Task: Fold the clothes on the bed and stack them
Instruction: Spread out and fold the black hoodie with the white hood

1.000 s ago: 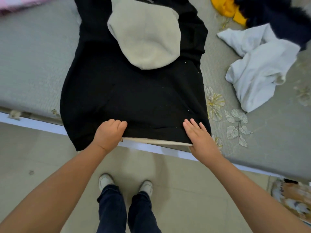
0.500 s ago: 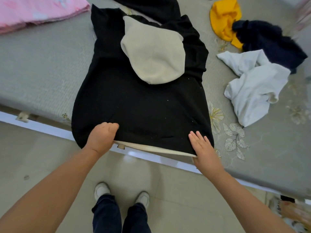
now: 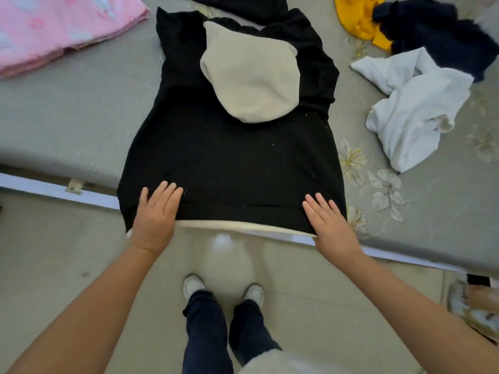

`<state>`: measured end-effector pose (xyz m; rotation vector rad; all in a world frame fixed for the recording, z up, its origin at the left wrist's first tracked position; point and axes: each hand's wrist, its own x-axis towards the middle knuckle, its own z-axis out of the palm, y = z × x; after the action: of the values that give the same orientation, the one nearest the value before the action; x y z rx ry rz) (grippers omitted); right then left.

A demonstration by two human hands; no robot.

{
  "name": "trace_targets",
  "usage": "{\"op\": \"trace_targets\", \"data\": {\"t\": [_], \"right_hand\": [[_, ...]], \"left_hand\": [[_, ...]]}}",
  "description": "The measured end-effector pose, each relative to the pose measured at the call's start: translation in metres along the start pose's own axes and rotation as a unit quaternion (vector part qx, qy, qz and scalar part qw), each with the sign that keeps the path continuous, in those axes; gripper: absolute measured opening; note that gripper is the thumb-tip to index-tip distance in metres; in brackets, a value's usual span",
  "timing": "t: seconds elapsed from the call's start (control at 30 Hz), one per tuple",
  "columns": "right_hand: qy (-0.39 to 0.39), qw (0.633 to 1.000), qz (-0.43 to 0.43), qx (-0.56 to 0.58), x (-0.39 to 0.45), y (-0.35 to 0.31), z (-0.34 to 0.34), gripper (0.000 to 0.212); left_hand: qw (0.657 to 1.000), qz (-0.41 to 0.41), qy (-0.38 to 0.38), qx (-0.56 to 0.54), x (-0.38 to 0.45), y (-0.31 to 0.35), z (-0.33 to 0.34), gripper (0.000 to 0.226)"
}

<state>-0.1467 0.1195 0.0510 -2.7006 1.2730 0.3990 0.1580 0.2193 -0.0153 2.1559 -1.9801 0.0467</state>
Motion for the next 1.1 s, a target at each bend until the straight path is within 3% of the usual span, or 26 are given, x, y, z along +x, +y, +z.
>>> {"op": "trace_targets", "data": {"t": [0.13, 0.23, 0.33, 0.43, 0.57, 0.73, 0.87, 1.03, 1.1], "right_hand": [[-0.067, 0.998, -0.014, -0.002, -0.028, -0.024, 0.007, 0.07], [-0.127, 0.991, 0.022, 0.018, -0.055, -0.035, 0.009, 0.067], [-0.11, 0.993, 0.03, 0.019, -0.062, -0.045, 0.006, 0.067], [-0.078, 0.994, 0.079, -0.017, -0.039, -0.042, -0.014, 0.067], [0.063, 0.994, 0.076, -0.051, 0.022, -0.026, -0.054, 0.066], [0.169, 0.981, 0.062, -0.07, 0.117, 0.015, -0.102, 0.047], [0.202, 0.976, 0.066, -0.051, 0.189, 0.057, -0.124, 0.036], [0.193, 0.979, 0.039, -0.043, 0.258, 0.098, -0.131, 0.015], [0.088, 0.992, 0.046, -0.076, 0.288, 0.115, -0.127, 0.035]], "left_hand": [[0.993, 0.023, -0.113, 0.013, -0.035, -0.004, -0.036, 0.048], [0.978, 0.047, -0.205, -0.007, -0.063, -0.013, -0.057, 0.067], [0.976, 0.035, -0.215, 0.005, -0.07, -0.016, -0.075, 0.075], [0.989, 0.023, -0.143, 0.022, -0.052, -0.03, -0.09, 0.074], [0.993, 0.028, -0.091, 0.068, 0.013, -0.051, -0.104, 0.052], [0.995, 0.031, -0.06, 0.078, 0.125, -0.069, -0.11, 0.054], [0.994, 0.007, -0.091, 0.062, 0.222, -0.081, -0.102, 0.057], [0.976, -0.064, -0.191, 0.087, 0.316, -0.093, -0.08, 0.032], [0.964, -0.065, -0.229, 0.12, 0.343, -0.1, -0.066, 0.03]]}}
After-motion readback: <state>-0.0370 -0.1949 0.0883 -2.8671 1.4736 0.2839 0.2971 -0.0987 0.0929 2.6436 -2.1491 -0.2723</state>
